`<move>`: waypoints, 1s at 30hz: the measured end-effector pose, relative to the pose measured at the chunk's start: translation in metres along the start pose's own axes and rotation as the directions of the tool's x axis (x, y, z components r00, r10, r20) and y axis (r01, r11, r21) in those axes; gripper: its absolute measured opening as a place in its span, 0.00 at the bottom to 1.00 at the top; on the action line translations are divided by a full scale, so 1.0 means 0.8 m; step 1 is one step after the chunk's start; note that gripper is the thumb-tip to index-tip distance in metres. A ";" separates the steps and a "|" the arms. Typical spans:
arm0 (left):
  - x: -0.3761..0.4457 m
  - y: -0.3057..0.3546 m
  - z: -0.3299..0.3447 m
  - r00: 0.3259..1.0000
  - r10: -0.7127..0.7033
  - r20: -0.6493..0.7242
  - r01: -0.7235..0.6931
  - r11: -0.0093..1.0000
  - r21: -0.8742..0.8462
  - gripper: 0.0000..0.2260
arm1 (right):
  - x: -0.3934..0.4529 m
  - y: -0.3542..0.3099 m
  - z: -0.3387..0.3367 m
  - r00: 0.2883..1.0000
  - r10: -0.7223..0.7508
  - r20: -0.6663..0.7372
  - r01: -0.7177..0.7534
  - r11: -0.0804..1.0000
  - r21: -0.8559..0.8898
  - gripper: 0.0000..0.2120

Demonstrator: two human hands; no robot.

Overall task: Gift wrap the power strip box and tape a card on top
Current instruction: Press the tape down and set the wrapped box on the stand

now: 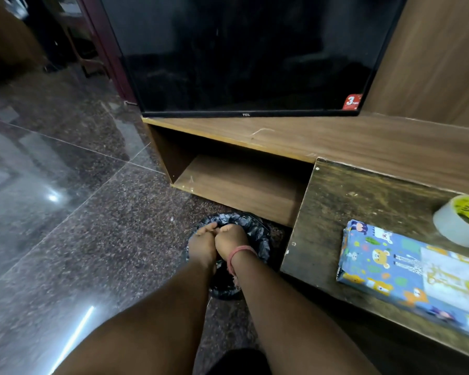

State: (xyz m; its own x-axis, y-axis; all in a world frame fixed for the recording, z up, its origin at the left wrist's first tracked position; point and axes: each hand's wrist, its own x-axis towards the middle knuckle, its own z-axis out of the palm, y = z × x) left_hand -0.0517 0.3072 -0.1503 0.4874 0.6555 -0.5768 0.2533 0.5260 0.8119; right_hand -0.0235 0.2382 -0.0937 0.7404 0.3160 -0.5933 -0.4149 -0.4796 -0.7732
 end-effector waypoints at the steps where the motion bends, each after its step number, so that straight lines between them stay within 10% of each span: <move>1: -0.009 0.010 0.003 1.000 0.013 0.019 -0.012 1.000 -0.022 0.14 | -0.012 -0.008 -0.004 1.000 -0.028 -0.012 0.028 1.000 -0.014 0.10; 19: -0.292 0.091 0.094 0.897 0.241 0.371 -0.315 0.937 0.153 0.10 | -0.244 -0.043 -0.207 0.856 -0.407 -0.320 0.367 0.913 -0.179 0.07; 30: -0.385 0.016 0.183 0.881 0.260 0.396 -0.464 0.636 0.616 0.17 | -0.299 0.089 -0.393 0.595 -0.272 -0.757 -0.098 0.910 -0.404 0.16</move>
State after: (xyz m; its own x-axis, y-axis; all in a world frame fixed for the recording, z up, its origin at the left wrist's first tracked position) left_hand -0.0762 0.0328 0.0505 0.8257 0.4999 -0.2613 0.4495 -0.3032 0.8402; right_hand -0.0643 -0.1292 0.0635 0.9532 -0.3012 0.0269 -0.2363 -0.7975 -0.5551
